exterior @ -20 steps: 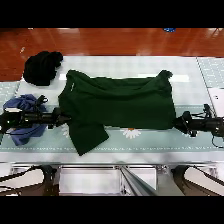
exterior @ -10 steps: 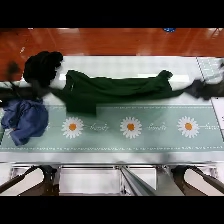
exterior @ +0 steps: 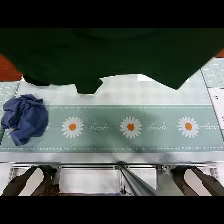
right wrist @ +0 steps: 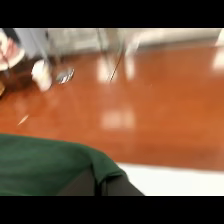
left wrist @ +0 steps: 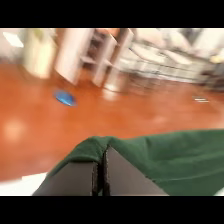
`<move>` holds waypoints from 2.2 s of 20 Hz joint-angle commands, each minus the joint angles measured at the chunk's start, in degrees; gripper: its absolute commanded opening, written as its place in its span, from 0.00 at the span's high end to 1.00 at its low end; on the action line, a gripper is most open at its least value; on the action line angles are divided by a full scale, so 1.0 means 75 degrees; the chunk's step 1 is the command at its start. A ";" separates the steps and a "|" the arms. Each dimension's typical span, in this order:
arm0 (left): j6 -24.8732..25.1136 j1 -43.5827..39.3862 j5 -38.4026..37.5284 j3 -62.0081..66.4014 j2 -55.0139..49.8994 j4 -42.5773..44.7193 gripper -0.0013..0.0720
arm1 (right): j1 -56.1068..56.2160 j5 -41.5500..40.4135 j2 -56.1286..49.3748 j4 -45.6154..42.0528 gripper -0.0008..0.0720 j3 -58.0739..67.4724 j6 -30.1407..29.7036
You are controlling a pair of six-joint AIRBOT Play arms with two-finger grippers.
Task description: Fold the shirts.
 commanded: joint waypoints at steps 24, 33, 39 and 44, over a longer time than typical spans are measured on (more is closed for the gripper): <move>-0.2346 -0.2116 0.1361 -0.3771 -0.1070 0.4779 0.96 | 0.0895 -0.1177 -0.0152 -0.2769 0.95 -0.5458 0.0396; -0.3424 -0.2524 0.0664 0.0268 -0.7111 0.3625 0.96 | 0.0895 -0.1641 -0.5581 -0.1740 0.95 -0.2547 0.0128; -0.2646 -0.2489 -0.0673 0.0495 -0.7332 0.3657 0.95 | 0.0833 -0.0560 -0.5834 -0.1894 0.95 -0.2378 -0.0134; -0.2028 -0.2634 -0.2320 0.0026 -0.7286 0.4593 0.96 | 0.0816 0.0411 -0.5834 -0.2189 0.95 -0.2990 -0.0259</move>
